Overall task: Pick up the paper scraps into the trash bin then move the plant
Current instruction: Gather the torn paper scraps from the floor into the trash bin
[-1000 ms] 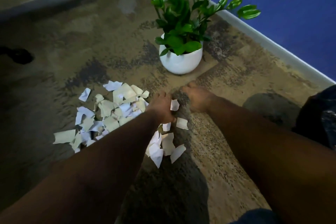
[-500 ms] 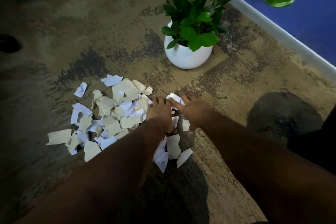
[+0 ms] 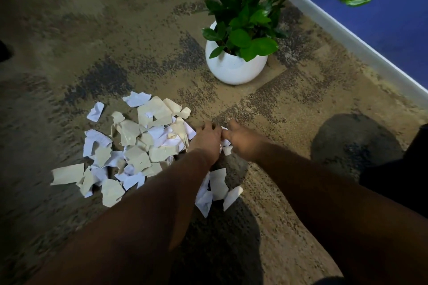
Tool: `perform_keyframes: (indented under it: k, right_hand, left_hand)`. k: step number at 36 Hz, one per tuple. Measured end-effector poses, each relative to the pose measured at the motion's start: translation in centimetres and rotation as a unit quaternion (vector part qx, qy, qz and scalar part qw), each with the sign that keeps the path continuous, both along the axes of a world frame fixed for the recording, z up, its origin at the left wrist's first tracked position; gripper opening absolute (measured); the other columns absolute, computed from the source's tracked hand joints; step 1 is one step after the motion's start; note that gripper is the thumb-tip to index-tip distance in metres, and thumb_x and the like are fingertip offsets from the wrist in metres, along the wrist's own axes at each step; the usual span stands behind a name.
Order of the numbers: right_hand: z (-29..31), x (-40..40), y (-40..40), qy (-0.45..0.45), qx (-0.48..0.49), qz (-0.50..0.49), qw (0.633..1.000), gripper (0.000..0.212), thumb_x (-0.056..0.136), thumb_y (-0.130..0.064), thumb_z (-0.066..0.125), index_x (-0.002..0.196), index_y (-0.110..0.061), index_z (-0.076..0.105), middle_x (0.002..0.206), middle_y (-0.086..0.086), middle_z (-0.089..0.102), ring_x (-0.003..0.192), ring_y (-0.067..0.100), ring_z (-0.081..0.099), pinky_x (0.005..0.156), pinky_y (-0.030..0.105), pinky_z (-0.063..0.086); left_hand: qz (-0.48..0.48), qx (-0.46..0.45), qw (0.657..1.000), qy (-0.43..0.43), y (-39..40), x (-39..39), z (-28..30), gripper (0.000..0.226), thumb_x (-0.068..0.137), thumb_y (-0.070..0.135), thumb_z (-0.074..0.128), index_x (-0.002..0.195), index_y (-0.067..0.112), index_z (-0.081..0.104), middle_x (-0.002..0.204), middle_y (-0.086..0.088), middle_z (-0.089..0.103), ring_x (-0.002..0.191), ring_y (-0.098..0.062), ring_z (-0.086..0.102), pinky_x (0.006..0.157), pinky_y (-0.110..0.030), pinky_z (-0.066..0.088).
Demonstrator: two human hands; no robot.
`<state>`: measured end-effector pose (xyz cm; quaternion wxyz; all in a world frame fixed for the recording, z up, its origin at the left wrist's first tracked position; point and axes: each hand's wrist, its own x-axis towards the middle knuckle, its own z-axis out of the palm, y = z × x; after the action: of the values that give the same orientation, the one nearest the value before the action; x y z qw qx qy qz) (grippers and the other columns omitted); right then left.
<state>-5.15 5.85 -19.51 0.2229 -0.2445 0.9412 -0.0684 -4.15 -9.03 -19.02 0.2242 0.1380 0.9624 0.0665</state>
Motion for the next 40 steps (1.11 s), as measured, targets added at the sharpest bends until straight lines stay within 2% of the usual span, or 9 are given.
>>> perform_keyframes:
  k: [4,7,9,11,15,20,25,32,40]
  right_hand:
    - [0.4,0.5,-0.5,-0.006,-0.001,-0.020,1.000,0.024,0.087,-0.008,0.055,0.108,-0.017,0.062,0.109,0.009,0.047,0.077,0.021,0.050,0.062,0.030,0.040]
    - [1.2,0.7,-0.7,-0.031,-0.007,-0.033,0.999,0.020,0.087,-0.009,0.056,0.099,-0.017,0.069,0.109,0.010,0.052,0.089,0.027,0.057,0.075,0.035,0.051]
    - [1.8,0.9,-0.7,-0.048,0.013,-0.023,0.998,0.013,0.087,-0.007,0.057,0.086,-0.014,0.068,0.095,0.013,0.055,0.086,0.030,0.058,0.073,0.037,0.051]
    - [2.2,1.0,-0.8,-0.062,0.029,-0.026,0.997,0.016,0.085,0.000,0.055,0.078,-0.013,0.062,0.085,0.014,0.053,0.081,0.031,0.058,0.070,0.039,0.048]
    - [3.0,1.1,-0.5,-0.068,0.047,-0.050,0.995,0.018,0.084,0.004,0.055,0.092,0.001,0.071,0.090,0.020,0.065,0.085,0.034,0.063,0.069,0.039,0.050]
    - [4.4,1.0,0.2,-0.064,0.020,-0.081,0.994,0.025,0.085,0.000,0.056,0.105,-0.001,0.072,0.104,0.018,0.069,0.099,0.034,0.064,0.085,0.040,0.054]
    - [6.3,1.1,1.2,-0.044,0.002,-0.133,0.990,0.015,0.086,-0.006,0.060,0.094,-0.005,0.073,0.081,0.011,0.062,0.079,0.028,0.060,0.068,0.029,0.045]
    - [9.2,1.7,3.0,-0.015,-0.011,-0.171,0.985,0.013,0.083,-0.003,0.061,0.091,-0.002,0.071,0.086,0.015,0.065,0.082,0.028,0.061,0.065,0.026,0.039]
    - [13.0,2.8,5.7,0.006,-0.006,-0.189,0.982,0.021,0.081,-0.011,0.064,0.099,-0.002,0.070,0.099,0.015,0.069,0.092,0.029,0.066,0.080,0.032,0.053]
  left_hand:
    - [0.020,0.038,0.999,-0.029,0.4,-0.1,0.4,0.045,0.088,0.016,0.061,0.132,0.011,0.049,0.133,-0.014,0.047,0.123,-0.034,0.051,0.104,-0.043,0.043]
    - [0.028,0.070,0.997,-0.031,0.7,0.1,0.8,0.030,0.091,0.021,0.059,0.118,0.009,0.058,0.123,-0.016,0.058,0.113,-0.036,0.060,0.093,-0.042,0.050]
    - [0.029,0.064,0.997,-0.027,1.1,0.3,0.8,0.025,0.093,0.022,0.057,0.114,0.010,0.061,0.118,-0.016,0.063,0.109,-0.035,0.063,0.088,-0.039,0.050]
    - [0.031,0.057,0.998,-0.026,1.4,0.5,0.8,0.023,0.094,0.024,0.056,0.111,0.010,0.063,0.115,-0.016,0.066,0.107,-0.035,0.064,0.083,-0.037,0.050]
    - [0.031,0.066,0.997,-0.025,1.7,0.3,1.1,0.024,0.095,0.027,0.055,0.109,0.010,0.066,0.112,-0.016,0.068,0.106,-0.036,0.065,0.081,-0.038,0.050]
    - [0.029,0.083,0.996,-0.008,1.9,0.0,1.8,0.024,0.095,0.031,0.058,0.109,0.012,0.065,0.111,-0.015,0.068,0.106,-0.036,0.064,0.083,-0.038,0.049]
    - [0.015,0.117,0.993,0.015,2.5,-0.5,3.5,0.023,0.092,0.025,0.060,0.111,0.015,0.068,0.109,-0.015,0.069,0.104,-0.036,0.065,0.084,-0.038,0.050]
    - [0.014,0.169,0.985,0.024,3.6,-0.4,6.0,0.027,0.092,0.020,0.060,0.114,0.005,0.065,0.113,-0.019,0.067,0.106,-0.036,0.062,0.086,-0.039,0.050]
    - [-0.014,0.233,0.972,0.035,6.4,0.6,9.4,0.018,0.089,0.023,0.061,0.094,0.008,0.068,0.099,-0.018,0.071,0.093,-0.037,0.065,0.079,-0.040,0.051]
